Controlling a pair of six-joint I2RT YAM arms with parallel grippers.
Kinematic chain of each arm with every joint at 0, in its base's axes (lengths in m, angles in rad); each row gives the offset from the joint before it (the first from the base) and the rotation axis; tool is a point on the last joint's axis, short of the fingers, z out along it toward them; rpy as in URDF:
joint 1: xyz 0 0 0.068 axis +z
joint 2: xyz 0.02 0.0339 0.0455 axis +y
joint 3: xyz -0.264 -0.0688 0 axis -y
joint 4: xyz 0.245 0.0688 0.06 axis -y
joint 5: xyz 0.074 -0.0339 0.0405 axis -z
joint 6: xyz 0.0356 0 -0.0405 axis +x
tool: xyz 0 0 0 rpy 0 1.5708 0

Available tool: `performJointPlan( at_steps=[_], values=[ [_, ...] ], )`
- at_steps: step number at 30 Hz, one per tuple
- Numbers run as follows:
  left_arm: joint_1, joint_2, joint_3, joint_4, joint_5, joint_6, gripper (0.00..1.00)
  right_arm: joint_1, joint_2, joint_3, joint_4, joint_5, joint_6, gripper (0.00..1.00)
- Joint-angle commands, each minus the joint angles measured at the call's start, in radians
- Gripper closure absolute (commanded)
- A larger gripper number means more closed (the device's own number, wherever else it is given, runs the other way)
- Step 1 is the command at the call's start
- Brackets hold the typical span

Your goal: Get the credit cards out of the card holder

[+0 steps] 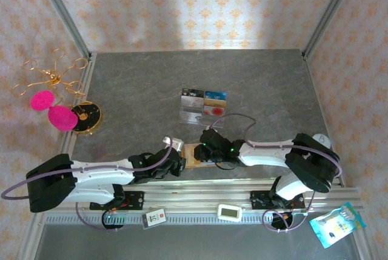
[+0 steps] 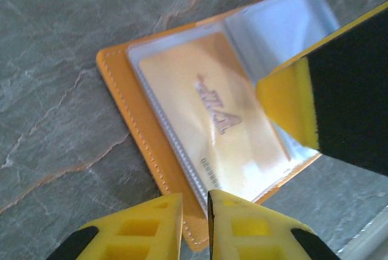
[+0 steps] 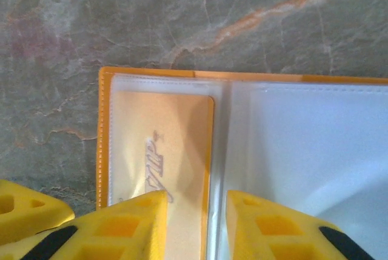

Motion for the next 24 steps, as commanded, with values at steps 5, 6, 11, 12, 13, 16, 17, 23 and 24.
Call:
performJointPlan(
  at_steps=[5,6,11,12,13,16,17,23,24],
  values=[
    [0.046,0.046,0.054,0.007,-0.045,0.05,0.85,-0.027,-0.042,0.022,0.031,-0.079,-0.058,0.7],
    [0.064,0.056,0.056,0.001,-0.044,0.056,0.85,-0.034,-0.032,0.022,0.039,-0.094,-0.054,0.7],
    [0.139,0.033,0.019,0.035,-0.002,0.07,0.92,-0.059,0.003,0.017,0.075,-0.134,-0.05,0.7],
    [0.14,0.032,0.015,0.038,0.003,0.069,0.92,-0.06,0.006,0.014,0.081,-0.138,-0.05,0.7],
    [0.141,0.036,0.014,0.042,0.008,0.068,0.93,-0.06,0.011,0.011,0.09,-0.144,-0.05,0.7],
    [0.142,0.064,0.006,0.06,0.035,0.066,0.94,-0.062,0.028,0.011,0.105,-0.153,-0.048,0.7],
    [0.14,0.071,0.002,0.074,0.045,0.064,0.94,-0.062,0.031,0.009,0.106,-0.153,-0.048,0.7],
    [0.141,0.096,-0.01,0.118,0.076,0.053,0.94,-0.064,0.048,0.008,0.099,-0.144,-0.045,0.7],
    [0.141,0.099,-0.01,0.124,0.08,0.053,0.94,-0.063,0.046,0.005,0.1,-0.14,-0.044,0.7]
  ],
)
